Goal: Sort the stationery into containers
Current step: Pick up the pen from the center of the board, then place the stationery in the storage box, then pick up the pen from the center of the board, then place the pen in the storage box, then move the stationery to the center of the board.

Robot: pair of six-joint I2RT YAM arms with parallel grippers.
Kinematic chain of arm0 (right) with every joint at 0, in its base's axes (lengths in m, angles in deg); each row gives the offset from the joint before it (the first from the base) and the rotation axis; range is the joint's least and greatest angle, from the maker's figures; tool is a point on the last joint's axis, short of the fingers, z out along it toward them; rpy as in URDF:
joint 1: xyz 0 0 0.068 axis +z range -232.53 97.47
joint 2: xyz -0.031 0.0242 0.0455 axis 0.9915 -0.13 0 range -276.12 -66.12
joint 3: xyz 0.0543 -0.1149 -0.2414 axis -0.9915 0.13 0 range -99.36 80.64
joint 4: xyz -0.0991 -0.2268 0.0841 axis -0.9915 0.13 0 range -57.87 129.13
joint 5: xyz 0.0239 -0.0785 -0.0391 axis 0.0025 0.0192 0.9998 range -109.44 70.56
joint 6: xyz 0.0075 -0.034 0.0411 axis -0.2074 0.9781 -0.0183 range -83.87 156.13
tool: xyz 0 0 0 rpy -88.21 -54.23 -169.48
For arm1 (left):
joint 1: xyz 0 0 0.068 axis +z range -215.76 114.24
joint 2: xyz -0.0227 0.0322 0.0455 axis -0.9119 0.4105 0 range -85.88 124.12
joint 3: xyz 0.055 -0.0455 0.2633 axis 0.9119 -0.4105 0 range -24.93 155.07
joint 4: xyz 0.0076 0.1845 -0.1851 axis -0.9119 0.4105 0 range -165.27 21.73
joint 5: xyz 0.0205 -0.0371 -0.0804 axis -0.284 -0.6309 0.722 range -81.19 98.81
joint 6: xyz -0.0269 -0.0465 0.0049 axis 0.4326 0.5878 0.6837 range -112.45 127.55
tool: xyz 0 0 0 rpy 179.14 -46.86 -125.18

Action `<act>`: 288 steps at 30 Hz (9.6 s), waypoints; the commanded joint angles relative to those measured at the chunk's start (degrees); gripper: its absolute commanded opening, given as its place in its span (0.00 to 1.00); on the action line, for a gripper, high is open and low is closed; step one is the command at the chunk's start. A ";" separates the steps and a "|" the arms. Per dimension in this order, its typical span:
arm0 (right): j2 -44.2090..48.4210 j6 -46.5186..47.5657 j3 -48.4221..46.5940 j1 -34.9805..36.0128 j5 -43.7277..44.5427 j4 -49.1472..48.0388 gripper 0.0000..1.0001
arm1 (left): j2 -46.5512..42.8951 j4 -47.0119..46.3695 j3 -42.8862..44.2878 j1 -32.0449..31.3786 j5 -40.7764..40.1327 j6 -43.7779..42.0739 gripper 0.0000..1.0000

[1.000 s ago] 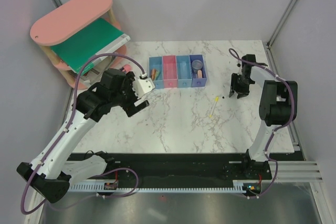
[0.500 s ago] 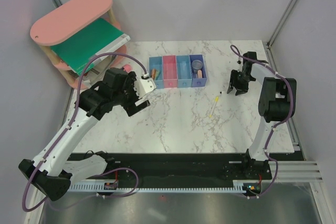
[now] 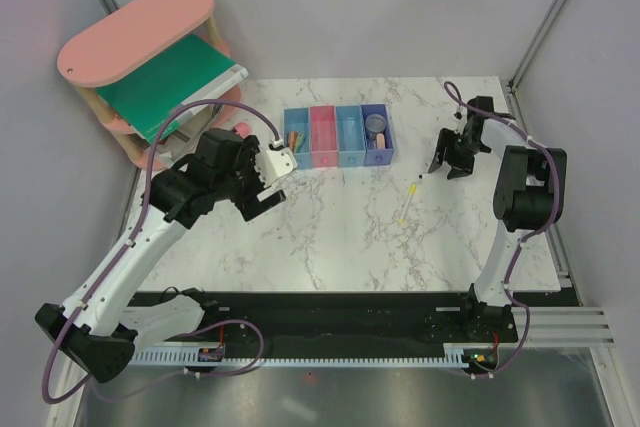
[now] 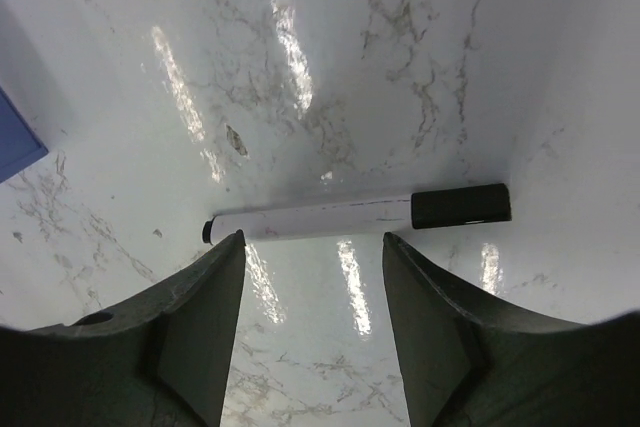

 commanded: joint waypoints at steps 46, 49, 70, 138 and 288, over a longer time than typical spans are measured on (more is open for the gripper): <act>-7.82 7.20 -7.31 10.55 20.28 -0.90 0.00 | -2.39 -1.98 -0.78 0.59 0.61 0.54 1.00; -5.63 7.73 -8.10 10.72 19.58 -0.02 0.00 | -2.74 -1.98 -1.92 0.77 0.34 1.50 1.00; 5.99 15.20 -23.38 13.97 11.76 5.87 0.00 | 6.73 -5.93 0.26 6.91 0.61 8.79 1.00; 2.28 12.04 -19.29 26.55 4.45 -14.34 0.50 | 20.30 -10.41 12.23 18.08 7.46 4.24 1.00; -14.49 9.58 -28.40 27.60 -1.61 -17.33 0.61 | 57.90 -26.76 14.34 33.73 6.67 -23.02 1.00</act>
